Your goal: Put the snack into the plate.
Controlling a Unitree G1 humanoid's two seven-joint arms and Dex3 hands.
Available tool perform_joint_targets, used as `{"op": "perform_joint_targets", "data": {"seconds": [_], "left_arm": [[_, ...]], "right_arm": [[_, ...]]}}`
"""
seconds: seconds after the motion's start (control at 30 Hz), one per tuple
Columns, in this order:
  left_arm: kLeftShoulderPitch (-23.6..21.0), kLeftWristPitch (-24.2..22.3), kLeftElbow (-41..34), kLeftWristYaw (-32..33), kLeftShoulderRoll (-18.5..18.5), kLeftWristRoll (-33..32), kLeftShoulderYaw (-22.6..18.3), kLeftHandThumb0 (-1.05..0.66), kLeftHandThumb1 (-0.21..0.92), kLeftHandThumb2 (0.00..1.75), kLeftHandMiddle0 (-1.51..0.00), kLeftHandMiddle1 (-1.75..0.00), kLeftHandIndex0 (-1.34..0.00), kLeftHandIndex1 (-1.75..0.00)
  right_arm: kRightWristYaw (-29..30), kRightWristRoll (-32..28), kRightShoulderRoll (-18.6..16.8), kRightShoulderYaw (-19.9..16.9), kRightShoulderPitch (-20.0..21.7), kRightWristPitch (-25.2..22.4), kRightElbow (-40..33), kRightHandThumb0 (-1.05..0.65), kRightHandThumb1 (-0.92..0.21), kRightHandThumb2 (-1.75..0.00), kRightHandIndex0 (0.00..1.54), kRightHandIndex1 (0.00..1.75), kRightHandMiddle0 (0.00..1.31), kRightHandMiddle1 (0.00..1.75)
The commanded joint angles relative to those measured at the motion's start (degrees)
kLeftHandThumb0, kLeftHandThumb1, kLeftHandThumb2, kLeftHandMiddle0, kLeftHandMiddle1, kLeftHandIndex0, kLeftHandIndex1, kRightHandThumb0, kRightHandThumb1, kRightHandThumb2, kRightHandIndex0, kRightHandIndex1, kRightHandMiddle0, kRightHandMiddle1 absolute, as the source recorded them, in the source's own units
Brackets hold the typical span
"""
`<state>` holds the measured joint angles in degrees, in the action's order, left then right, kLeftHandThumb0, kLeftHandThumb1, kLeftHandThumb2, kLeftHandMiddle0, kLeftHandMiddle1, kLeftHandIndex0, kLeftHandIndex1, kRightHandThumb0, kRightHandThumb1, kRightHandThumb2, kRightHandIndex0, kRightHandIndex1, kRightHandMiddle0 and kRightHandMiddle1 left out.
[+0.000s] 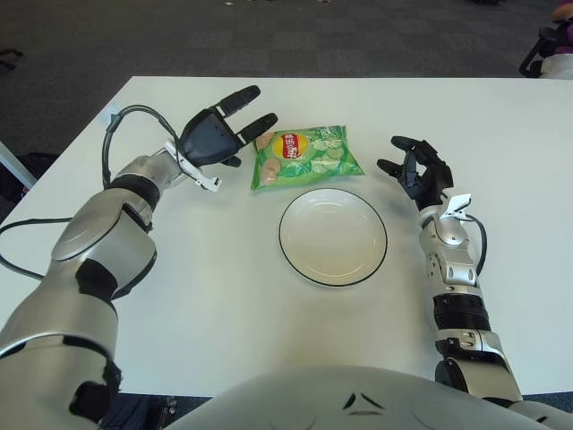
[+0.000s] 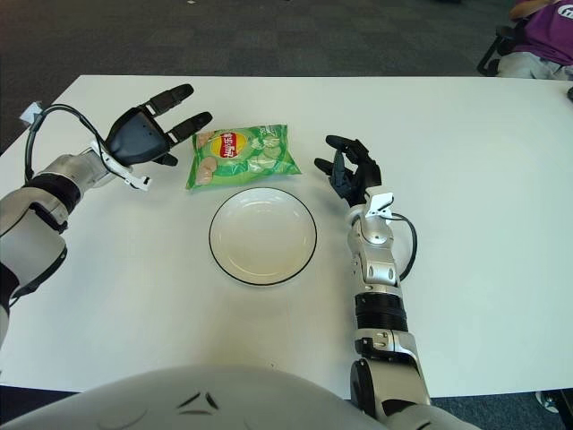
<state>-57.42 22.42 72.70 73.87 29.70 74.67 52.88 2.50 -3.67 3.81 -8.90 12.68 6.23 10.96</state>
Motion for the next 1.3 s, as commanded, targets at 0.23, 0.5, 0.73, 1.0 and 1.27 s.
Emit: {"op": "perform_joint_targets", "data": {"seconds": [0.23,0.5,0.73,1.0,1.27], "left_arm": [[0.85,0.2,1.44,2.1,-1.52,-0.96,1.18,-0.69,0.91,0.0,-0.36,-0.01,-0.48,-0.06],[0.73,0.8,2.21,1.5,-2.88,-1.3,1.59,-0.7,0.92,0.0,-0.37,-0.01,-0.49,-0.06],[1.25,0.82,2.49,-0.13,-4.5,-1.77,2.09,-0.7,0.92,0.0,-0.38,-0.01,-0.49,-0.05],[1.21,2.61,2.63,-2.34,-4.83,-2.59,2.73,-0.69,0.92,0.0,-0.38,-0.01,-0.49,-0.05],[1.17,4.01,2.93,-5.34,-5.37,-2.92,3.26,-0.66,0.91,0.0,-0.38,0.0,-0.48,-0.03]], "right_arm": [[0.13,-0.1,0.21,-0.21,-0.12,-0.49,-0.95,-0.38,-0.92,-0.74,0.98,0.0,0.46,0.62],[0.27,0.01,0.07,-0.08,-0.13,-0.6,-1.1,-0.38,-0.92,-0.74,0.98,0.0,0.46,0.62],[0.39,0.11,-0.06,0.06,-0.21,-0.65,-1.26,-0.38,-0.92,-0.74,0.98,0.0,0.46,0.62],[0.5,0.22,-0.18,0.17,-0.23,-0.67,-1.33,-0.38,-0.92,-0.74,0.98,0.0,0.46,0.62],[0.63,0.22,-0.2,0.3,-0.34,-0.75,-1.54,-0.38,-0.92,-0.74,0.98,0.0,0.46,0.62]]}}
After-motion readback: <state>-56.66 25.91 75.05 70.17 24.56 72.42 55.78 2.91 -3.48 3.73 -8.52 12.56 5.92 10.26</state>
